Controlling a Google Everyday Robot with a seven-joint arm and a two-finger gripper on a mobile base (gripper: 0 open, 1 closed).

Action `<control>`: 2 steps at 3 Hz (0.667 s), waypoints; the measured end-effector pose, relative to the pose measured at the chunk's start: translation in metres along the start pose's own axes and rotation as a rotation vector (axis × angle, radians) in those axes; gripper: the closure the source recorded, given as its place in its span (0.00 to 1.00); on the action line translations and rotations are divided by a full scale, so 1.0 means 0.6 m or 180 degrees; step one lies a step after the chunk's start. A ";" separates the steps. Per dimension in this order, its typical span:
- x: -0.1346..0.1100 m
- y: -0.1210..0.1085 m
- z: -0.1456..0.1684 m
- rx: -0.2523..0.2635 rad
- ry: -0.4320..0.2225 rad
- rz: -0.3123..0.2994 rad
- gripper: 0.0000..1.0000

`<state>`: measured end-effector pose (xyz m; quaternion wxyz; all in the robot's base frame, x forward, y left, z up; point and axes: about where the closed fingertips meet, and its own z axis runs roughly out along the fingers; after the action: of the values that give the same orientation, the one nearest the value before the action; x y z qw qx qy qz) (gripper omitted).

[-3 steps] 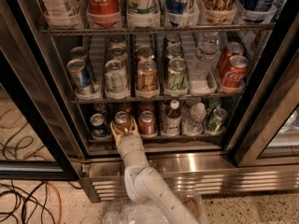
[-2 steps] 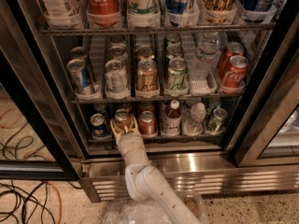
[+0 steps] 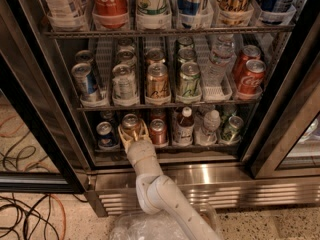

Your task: Pick orange can from bottom shelf of fridge

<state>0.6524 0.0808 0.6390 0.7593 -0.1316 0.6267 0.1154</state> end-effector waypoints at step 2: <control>-0.027 0.009 -0.031 -0.0249 0.0020 -0.0029 1.00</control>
Offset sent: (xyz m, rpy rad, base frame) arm -0.0386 -0.0028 0.0186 -0.0437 0.0084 0.1314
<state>0.6302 0.0792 0.6511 0.7522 -0.1644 0.6234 0.1359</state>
